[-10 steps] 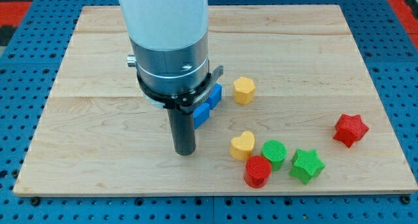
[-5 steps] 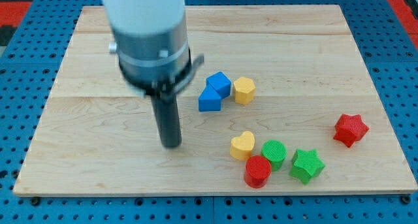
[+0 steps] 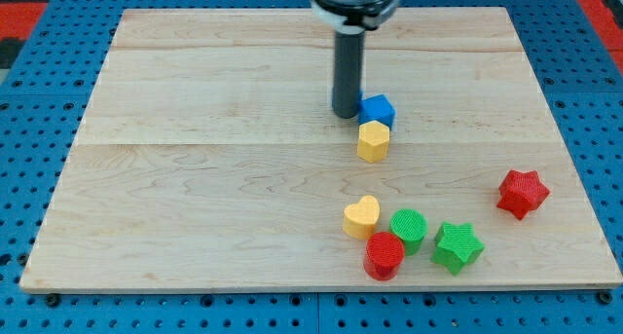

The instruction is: Move blue blocks towards the center of the board

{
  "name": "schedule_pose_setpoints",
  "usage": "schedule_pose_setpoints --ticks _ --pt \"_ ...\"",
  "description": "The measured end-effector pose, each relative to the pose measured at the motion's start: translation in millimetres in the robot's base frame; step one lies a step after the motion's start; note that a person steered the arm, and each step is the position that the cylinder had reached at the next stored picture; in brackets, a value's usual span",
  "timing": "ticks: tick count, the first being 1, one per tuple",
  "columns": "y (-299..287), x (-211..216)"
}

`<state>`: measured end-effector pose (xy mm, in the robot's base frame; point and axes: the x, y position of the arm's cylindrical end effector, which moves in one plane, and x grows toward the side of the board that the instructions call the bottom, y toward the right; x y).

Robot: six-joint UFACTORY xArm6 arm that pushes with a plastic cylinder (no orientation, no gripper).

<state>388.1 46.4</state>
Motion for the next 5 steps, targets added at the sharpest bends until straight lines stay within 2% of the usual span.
schedule_pose_setpoints --ticks 1,2,3,4,5 --pt "-58 14" --pt "14 29" --pt "60 21" --pt "56 21" --pt "88 30"
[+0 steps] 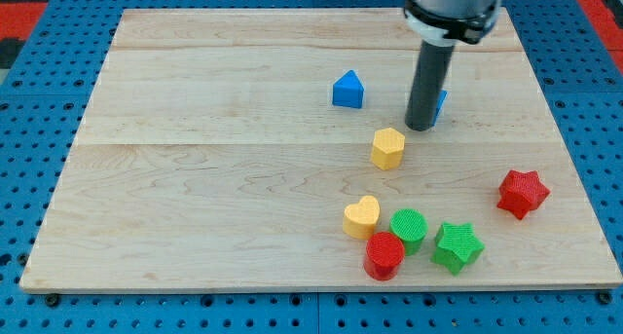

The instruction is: Move blue blocks towards the center of the board

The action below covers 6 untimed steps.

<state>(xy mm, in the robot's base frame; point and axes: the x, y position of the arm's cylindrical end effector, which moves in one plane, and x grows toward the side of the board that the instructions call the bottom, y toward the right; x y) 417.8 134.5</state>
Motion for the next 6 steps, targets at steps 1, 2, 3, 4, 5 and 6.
schedule_pose_setpoints --ticks 1,2,3,4,5,6 --pt "34 -2" --pt "35 -22" --pt "-5 -23" --pt "-23 -18" --pt "50 -33" --pt "48 -57"
